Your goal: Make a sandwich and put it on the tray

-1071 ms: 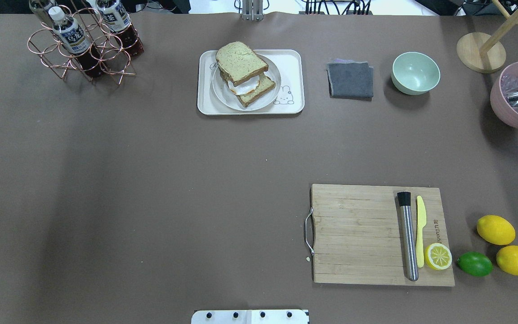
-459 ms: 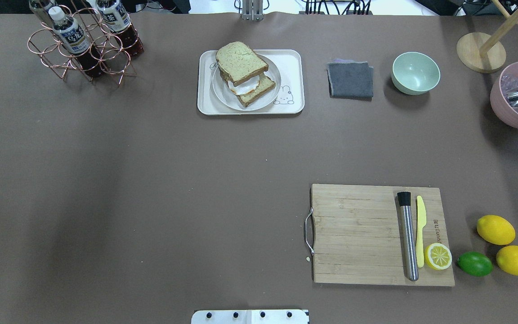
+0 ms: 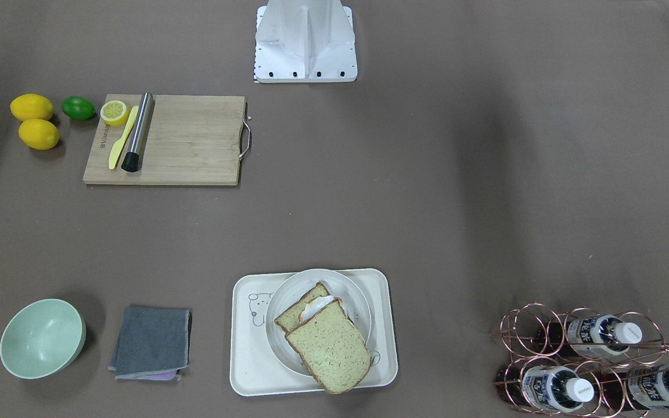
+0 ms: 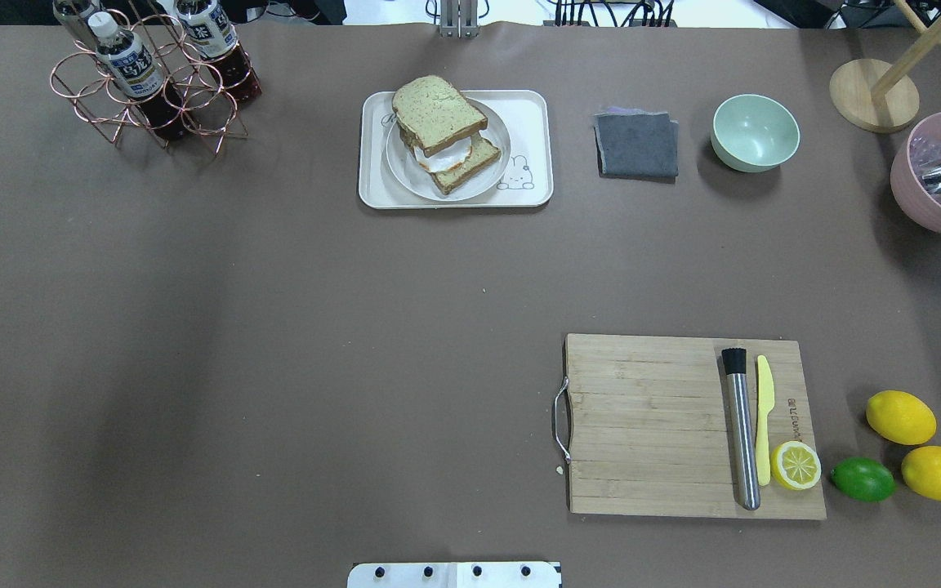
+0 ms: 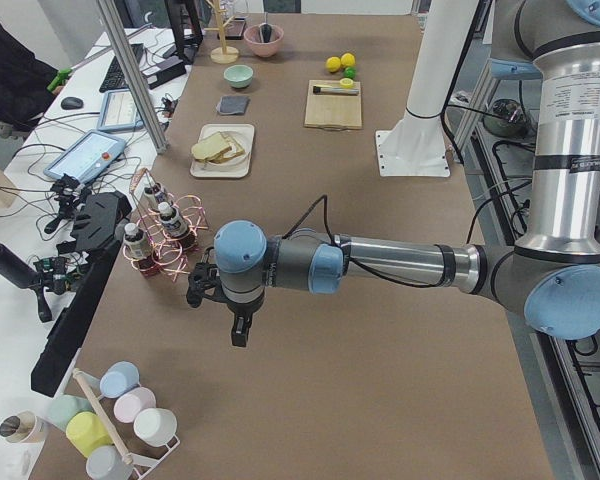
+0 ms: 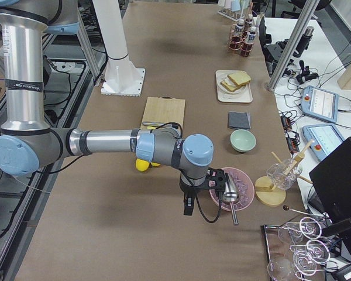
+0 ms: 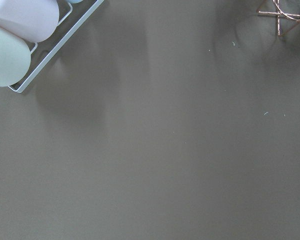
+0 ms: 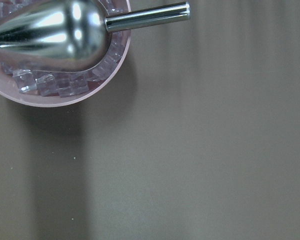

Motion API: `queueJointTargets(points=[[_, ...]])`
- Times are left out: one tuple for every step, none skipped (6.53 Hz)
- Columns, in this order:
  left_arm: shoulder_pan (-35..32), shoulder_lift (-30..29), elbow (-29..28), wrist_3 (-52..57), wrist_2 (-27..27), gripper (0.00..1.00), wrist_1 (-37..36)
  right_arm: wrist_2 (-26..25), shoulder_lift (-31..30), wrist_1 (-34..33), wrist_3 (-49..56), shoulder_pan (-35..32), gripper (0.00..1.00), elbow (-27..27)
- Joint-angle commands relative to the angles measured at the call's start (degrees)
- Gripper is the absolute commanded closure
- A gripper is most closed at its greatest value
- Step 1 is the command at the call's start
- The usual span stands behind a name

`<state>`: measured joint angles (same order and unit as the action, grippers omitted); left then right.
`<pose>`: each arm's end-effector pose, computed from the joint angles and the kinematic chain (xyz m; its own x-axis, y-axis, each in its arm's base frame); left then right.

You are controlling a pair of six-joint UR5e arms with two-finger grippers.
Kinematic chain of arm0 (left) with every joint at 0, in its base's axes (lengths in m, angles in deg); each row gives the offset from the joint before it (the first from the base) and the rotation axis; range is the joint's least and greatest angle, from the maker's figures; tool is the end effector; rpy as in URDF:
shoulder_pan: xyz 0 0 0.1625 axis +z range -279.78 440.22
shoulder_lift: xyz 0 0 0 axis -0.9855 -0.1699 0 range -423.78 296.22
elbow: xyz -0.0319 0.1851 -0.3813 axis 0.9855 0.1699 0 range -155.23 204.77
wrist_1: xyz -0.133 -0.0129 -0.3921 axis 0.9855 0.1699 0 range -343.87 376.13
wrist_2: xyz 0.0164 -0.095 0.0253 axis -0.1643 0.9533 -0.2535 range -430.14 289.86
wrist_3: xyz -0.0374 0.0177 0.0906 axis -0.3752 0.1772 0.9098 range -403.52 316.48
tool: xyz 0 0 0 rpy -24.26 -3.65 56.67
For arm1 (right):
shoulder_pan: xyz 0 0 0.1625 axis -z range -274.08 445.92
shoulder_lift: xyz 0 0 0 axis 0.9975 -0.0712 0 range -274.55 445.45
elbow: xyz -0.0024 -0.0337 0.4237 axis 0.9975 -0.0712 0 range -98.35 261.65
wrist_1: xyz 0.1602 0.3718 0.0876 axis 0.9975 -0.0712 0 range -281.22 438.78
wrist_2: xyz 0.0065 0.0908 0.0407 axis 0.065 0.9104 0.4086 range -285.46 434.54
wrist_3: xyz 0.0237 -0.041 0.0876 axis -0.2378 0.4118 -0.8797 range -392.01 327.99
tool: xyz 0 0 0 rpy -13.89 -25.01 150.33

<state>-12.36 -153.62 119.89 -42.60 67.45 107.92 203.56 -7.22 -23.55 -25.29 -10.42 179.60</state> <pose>-0.0820 -0.4932 0.6087 0.6782 0.0722 -0.7313 0.0338 0.9910 0.1293 0.1210 -0.4496 0.6400 0.7713 0.0462 0.6348 -0.0196 0.9986 -0.0489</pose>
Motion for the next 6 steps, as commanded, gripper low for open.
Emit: queueJointTargets(points=[[0.03,-0.07,-0.11,0.05,-0.23,0.03,0.15,0.01,0.03,1.16,-0.21,0.01,0.01,0.05],[0.03,-0.16,-0.20,-0.04,-0.23,0.03,0.15,0.09,-0.32,2.30,-0.29,0.01,0.01,-0.03],[0.03,-0.16,-0.20,0.05,-0.23,0.03,0.15,0.09,-0.33,2.32,-0.30,0.01,0.01,-0.04],[0.03,-0.25,-0.29,-0.04,-0.23,0.03,0.15,0.09,-0.41,2.32,-0.30,0.01,0.01,-0.04],[0.03,-0.25,-0.20,-0.04,-0.23,0.03,0.15,0.18,-0.50,2.32,-0.30,0.01,0.01,-0.04],[0.03,-0.25,-0.29,-0.04,-0.23,0.03,0.15,0.18,-0.50,2.32,-0.30,0.01,0.01,-0.04]])
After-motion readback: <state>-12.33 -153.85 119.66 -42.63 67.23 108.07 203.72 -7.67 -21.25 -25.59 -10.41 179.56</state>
